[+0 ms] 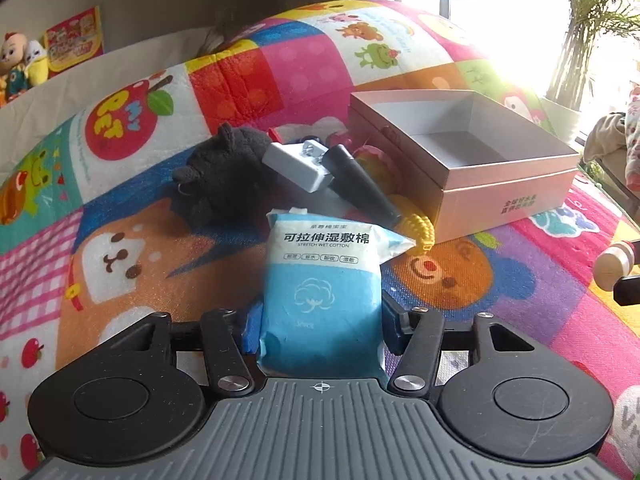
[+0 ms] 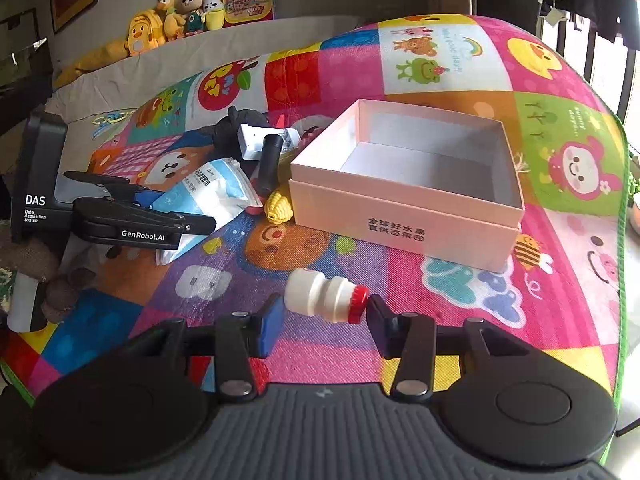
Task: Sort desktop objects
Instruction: 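Carry the yogurt bottle with the right gripper while the left gripper grasps the blue wipes pack, then lower the yogurt bottle and wipes pack into the pink box and release both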
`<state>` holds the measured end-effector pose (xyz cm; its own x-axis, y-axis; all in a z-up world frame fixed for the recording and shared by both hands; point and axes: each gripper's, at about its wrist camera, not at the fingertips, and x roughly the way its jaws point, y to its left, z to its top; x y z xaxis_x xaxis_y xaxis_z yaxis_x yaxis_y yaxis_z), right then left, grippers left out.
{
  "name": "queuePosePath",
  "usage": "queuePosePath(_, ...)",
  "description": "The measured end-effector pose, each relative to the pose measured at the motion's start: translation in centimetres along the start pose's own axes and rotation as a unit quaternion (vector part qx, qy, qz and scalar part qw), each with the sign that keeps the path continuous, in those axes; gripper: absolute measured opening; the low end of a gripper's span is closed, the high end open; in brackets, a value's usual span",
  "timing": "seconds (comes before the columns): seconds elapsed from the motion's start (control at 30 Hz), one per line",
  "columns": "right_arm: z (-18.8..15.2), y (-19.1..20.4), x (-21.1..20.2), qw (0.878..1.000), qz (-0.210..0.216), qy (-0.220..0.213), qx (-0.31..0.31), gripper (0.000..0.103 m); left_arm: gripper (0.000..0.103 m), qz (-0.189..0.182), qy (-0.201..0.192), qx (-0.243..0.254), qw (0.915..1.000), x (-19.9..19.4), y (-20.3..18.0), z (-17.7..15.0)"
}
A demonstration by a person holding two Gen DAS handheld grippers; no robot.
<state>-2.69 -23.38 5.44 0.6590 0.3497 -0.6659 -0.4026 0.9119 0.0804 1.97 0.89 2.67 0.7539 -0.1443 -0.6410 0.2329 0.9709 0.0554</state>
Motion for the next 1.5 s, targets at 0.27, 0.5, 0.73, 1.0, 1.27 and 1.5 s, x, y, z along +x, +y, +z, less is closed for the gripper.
queuePosePath(0.27,-1.6,-2.5,-5.0,0.998,-0.042,-0.035,0.006,0.045,0.058,-0.011,-0.105,0.077,0.9915,-8.3,-3.9,0.4)
queuePosePath(0.5,2.8,-3.7,-7.2,0.987,-0.087,-0.135,0.005,0.045,0.059,-0.088,-0.184,0.057,0.9773,-7.7,-6.9,9.1)
queuePosePath(0.73,9.4,-5.9,-1.2,0.977,-0.137,-0.166,0.008,0.064,0.09,-0.117,-0.114,-0.056,0.985,0.0,-4.1,14.6)
queuePosePath(1.0,7.2,-11.1,5.5,0.982,-0.123,-0.069,0.123,0.065,0.097,-0.031,-0.09,-0.059,0.9937,-0.1,1.2,5.1)
queuePosePath(1.27,7.8,-9.5,9.4,0.985,-0.101,-0.046,0.13,0.076,0.101,0.022,-0.046,-0.055,0.9972,-0.2,3.8,0.5)
queuePosePath(1.5,7.2,-1.8,5.6,0.973,-0.173,-0.149,-0.026,0.079,0.101,0.083,-0.014,-0.075,0.9936,1.1,5.2,-1.4)
